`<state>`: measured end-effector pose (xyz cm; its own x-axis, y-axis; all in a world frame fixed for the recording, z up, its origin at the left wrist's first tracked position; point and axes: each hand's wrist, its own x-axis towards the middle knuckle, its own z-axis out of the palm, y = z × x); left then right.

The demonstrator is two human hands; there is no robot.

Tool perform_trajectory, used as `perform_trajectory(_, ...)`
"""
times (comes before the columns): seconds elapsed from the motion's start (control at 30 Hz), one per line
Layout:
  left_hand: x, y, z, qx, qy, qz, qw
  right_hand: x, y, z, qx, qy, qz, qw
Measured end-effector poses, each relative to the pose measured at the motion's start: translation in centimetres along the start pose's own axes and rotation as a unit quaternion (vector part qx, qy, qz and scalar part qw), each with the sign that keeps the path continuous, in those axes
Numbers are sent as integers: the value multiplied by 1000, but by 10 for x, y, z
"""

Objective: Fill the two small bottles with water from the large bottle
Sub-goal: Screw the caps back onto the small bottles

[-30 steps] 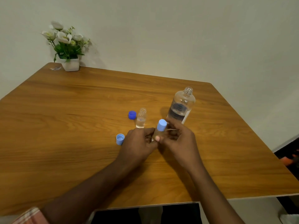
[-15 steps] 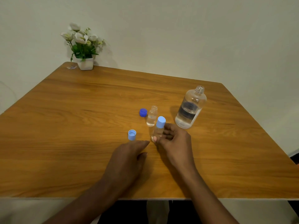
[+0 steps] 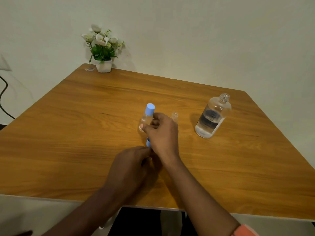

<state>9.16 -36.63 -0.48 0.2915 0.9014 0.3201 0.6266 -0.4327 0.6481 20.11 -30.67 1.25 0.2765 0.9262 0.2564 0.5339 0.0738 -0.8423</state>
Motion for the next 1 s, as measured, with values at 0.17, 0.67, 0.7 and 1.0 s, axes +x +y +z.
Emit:
perform_trajectory(0.17, 0, 3, -3, -14, 13, -11, 1000, 7, -5, 15, -26, -15, -3, 1000)
perform_trajectory(0.67, 1, 2, -4, -28, 19, -22, 999, -7, 3, -4, -39, -58, 22, 997)
perform_trajectory(0.7, 1, 2, -3, -34, 21, -27, 999, -11, 5, -9, -48, -57, 21, 997)
perform_trajectory(1.0, 2, -2, -3, -73, 53, -63, 994, -25, 17, -26, -116, -70, 28, 990)
